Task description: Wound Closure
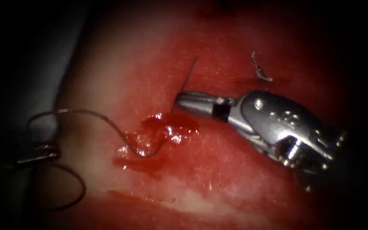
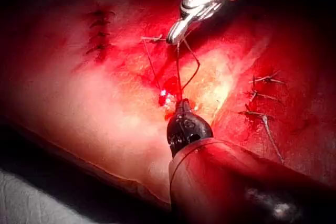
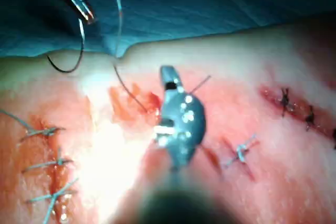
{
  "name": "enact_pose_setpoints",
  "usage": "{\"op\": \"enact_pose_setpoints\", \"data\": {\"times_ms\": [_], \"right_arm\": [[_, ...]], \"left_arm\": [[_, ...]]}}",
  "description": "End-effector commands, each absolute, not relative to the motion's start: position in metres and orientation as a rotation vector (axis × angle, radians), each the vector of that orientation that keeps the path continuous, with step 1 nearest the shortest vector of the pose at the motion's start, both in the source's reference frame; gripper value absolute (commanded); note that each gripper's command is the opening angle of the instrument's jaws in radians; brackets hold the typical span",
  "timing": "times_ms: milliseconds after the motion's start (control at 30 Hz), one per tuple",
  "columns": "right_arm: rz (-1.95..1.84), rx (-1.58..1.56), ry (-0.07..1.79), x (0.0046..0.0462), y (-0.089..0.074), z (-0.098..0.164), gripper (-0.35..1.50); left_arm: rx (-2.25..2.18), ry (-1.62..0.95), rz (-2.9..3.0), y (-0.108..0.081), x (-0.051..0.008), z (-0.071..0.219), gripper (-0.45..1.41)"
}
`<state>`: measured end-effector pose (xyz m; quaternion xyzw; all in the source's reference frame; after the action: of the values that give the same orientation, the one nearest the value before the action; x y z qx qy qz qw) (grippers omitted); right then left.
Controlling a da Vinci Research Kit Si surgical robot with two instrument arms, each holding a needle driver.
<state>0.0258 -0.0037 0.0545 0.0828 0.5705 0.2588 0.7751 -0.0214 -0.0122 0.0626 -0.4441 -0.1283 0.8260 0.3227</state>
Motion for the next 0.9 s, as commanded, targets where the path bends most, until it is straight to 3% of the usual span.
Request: {"op": "enact_pose_setpoints", "data": {"times_ms": [33, 400, 900], "right_arm": [[0.551, 0.172, 1.232, 0.0266, -0.004, 0.056, -0.35], [0.443, 0.243, 1.289, 0.0315, -0.006, 0.059, -0.35], [0.435, 0.267, 1.340, 0.0320, -0.006, 0.055, -0.35]], "left_arm": [[-1.155, -0.334, 2.188, -0.012, -0.0224, 0.063, -0.45], [-1.066, -0.317, 2.266, -0.009, -0.0249, 0.066, -0.45], [-0.879, -0.217, 2.405, -0.009, -0.0289, 0.074, -0.45]]}}
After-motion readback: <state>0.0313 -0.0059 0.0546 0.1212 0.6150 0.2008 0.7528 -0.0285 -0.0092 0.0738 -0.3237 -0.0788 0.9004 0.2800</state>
